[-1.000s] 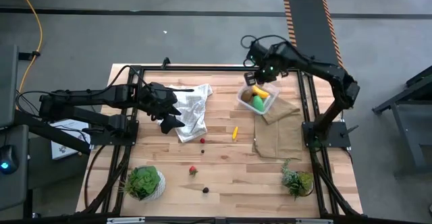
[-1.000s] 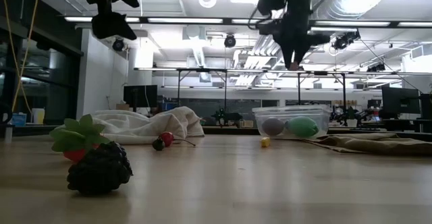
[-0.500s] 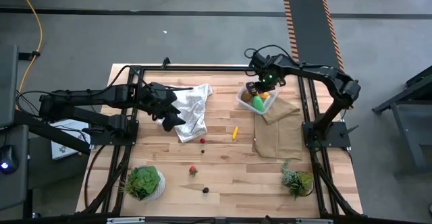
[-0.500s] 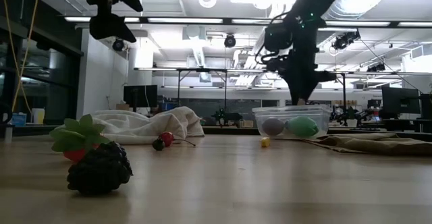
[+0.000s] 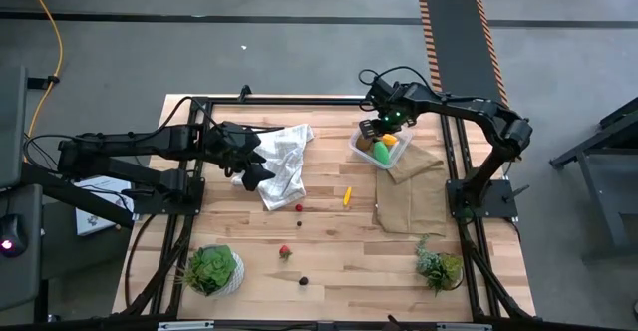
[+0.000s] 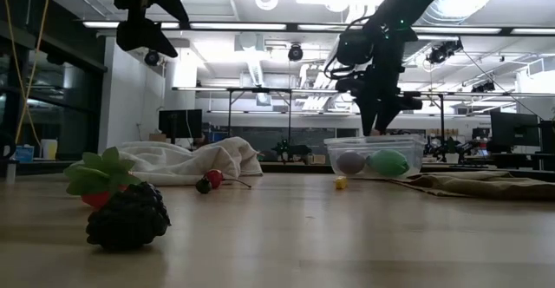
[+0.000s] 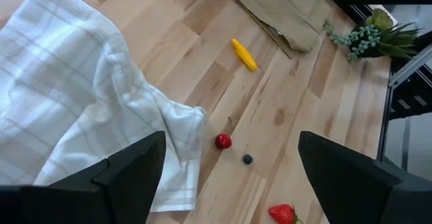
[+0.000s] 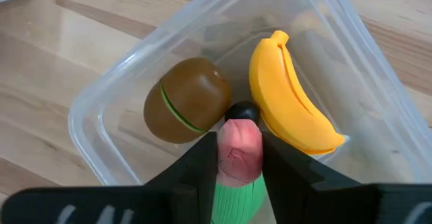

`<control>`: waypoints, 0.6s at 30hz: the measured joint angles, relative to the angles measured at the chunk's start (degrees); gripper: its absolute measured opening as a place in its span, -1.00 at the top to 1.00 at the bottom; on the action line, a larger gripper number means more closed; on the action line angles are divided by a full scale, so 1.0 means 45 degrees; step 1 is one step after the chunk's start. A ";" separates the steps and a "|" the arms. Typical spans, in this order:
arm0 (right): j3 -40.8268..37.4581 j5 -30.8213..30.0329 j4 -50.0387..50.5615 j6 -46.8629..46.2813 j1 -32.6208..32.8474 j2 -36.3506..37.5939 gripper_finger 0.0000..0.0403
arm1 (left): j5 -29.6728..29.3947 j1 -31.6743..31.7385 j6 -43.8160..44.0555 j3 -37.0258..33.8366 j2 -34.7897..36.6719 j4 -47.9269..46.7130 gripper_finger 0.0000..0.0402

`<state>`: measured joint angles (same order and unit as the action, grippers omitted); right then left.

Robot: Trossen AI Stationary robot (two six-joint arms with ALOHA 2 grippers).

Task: Pick and placing Produce into tupperware
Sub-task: Put the pink peach into the transparent bin, then put the yellow corn into the transparent bin

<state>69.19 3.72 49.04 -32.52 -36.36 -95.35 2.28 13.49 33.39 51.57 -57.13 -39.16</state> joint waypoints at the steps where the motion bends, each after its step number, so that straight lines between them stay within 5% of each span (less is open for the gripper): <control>1: 0.0000 0.0000 0.0000 0.0001 0.0000 0.0000 0.45 | 0.0000 0.0002 0.0000 0.0000 0.0002 0.0000 -0.63; 13: 0.0000 -0.0030 -0.0333 0.0148 0.0027 0.0000 0.32 | -0.0423 0.0002 -0.0143 0.0000 -0.0003 0.0014 -0.63; 18: 0.0000 0.1159 -0.1709 0.0009 0.0544 0.0175 0.32 | -0.0415 0.0002 -0.0214 0.0000 -0.0002 0.0010 -0.63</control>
<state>69.19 8.94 41.34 -32.48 -33.91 -94.56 0.42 13.50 32.42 51.57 -57.14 -39.11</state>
